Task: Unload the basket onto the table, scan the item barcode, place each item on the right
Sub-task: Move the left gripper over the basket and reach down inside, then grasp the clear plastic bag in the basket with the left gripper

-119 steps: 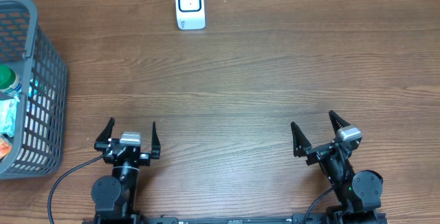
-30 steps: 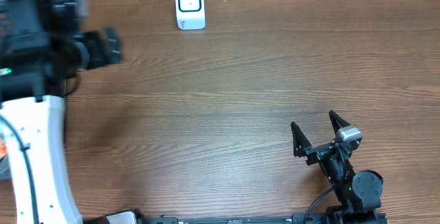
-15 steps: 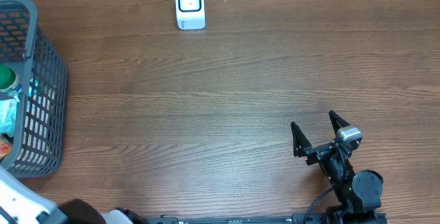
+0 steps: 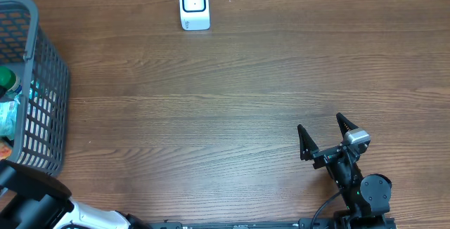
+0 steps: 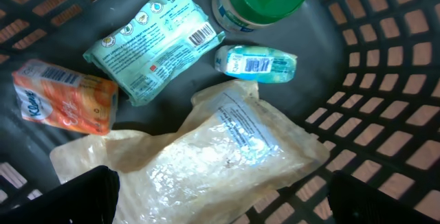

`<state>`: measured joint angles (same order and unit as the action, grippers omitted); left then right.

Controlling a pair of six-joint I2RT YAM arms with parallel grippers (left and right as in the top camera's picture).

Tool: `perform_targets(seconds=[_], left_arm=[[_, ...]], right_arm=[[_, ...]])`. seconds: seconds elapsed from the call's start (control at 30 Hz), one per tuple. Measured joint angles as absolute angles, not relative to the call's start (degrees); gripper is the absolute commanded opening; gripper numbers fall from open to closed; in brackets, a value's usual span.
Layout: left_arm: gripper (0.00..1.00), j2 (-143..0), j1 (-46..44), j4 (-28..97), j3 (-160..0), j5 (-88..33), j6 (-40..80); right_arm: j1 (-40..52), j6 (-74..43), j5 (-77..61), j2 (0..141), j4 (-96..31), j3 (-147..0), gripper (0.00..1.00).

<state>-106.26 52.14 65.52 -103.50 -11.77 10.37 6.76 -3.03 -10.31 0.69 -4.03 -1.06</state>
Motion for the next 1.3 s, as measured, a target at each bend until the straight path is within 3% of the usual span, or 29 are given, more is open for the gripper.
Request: perform_targets(seconds=[1.2, 1.3], left_arm=[[1.00, -120.1, 52.1, 68.6, -103.5, -12.2, -1.1], [0.95, -122.3, 52.1, 68.6, -103.5, -14.0, -2.3]], right_arm=[[6.8, -3.0, -10.3, 0.7, -4.1, -1.1, 1.00], [6.8, -3.0, -10.3, 0.7, -4.1, -1.1, 1.00]])
